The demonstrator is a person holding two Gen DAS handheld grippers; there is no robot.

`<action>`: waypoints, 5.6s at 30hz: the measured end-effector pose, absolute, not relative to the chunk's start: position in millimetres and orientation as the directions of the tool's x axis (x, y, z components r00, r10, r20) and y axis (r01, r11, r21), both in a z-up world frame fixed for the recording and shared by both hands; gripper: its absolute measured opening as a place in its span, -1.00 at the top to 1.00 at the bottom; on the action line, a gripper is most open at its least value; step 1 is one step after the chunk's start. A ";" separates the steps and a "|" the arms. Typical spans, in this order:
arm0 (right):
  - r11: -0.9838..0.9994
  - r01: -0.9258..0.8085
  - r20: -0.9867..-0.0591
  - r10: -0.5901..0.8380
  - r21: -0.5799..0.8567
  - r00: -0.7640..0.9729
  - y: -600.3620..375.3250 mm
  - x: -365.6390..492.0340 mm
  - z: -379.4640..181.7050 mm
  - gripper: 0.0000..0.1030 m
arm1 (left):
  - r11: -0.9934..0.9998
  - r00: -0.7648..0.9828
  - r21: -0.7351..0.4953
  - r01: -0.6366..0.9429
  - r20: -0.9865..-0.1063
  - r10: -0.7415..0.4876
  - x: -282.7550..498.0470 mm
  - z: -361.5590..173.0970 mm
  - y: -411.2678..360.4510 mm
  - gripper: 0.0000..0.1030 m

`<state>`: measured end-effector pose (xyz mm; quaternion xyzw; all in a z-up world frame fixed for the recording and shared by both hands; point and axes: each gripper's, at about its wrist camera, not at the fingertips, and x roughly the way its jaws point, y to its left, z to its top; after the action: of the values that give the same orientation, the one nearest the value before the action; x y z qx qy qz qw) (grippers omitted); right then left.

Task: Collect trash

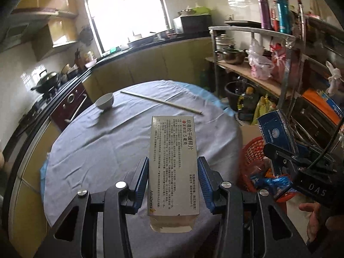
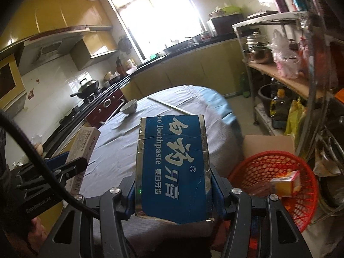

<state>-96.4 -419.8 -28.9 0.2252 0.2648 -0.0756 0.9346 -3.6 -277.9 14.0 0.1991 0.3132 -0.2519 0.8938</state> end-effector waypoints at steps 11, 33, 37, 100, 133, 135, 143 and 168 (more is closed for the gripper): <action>0.867 0.332 -0.502 -0.114 0.371 0.857 -451.2 -129.2 -17.6 -0.15 | 0.728 0.670 0.245 0.641 -0.640 -0.375 -27.6 23.0 -323.4 0.09; 0.809 0.418 -0.498 -0.183 0.413 0.848 -492.8 -163.7 -24.6 -0.15 | 0.635 0.639 0.295 0.714 -0.645 -0.419 -54.7 17.3 -381.0 0.09; 0.793 0.434 -0.499 -0.193 0.428 0.845 -501.3 -171.6 -26.9 -0.15 | 0.618 0.614 0.276 0.736 -0.656 -0.439 -54.5 13.7 -390.9 0.09; 0.755 0.455 -0.536 -0.165 0.471 0.828 -490.1 -145.1 -25.5 -0.19 | 0.754 0.646 0.134 0.643 -0.623 -0.441 -29.4 20.7 -296.5 -0.49; 0.958 0.055 -0.497 0.096 0.281 0.862 -218.6 -50.0 43.8 -0.47 | 0.994 0.884 0.096 0.049 -0.467 0.001 -9.5 52.1 -22.7 -0.69; 0.955 0.045 -0.517 0.119 0.294 0.848 -207.8 -45.2 39.6 -0.47 | 0.994 0.890 0.104 0.019 -0.456 0.030 -9.6 51.5 -15.3 -0.82; 0.986 0.076 -0.571 0.021 0.145 0.821 -180.8 -39.8 38.1 -0.47 | 0.994 0.899 0.107 0.003 -0.436 0.045 -10.6 53.5 0.4 -0.86; 0.986 0.136 -0.469 -0.075 0.097 0.880 -201.3 -73.2 57.0 -0.47 | 0.988 0.894 0.155 0.014 -0.445 0.058 -17.5 67.2 -21.0 -0.87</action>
<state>-73.2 -201.3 57.0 0.0638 0.2390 -0.0544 0.9674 -17.5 -21.0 67.2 0.0774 0.2303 0.0113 0.9700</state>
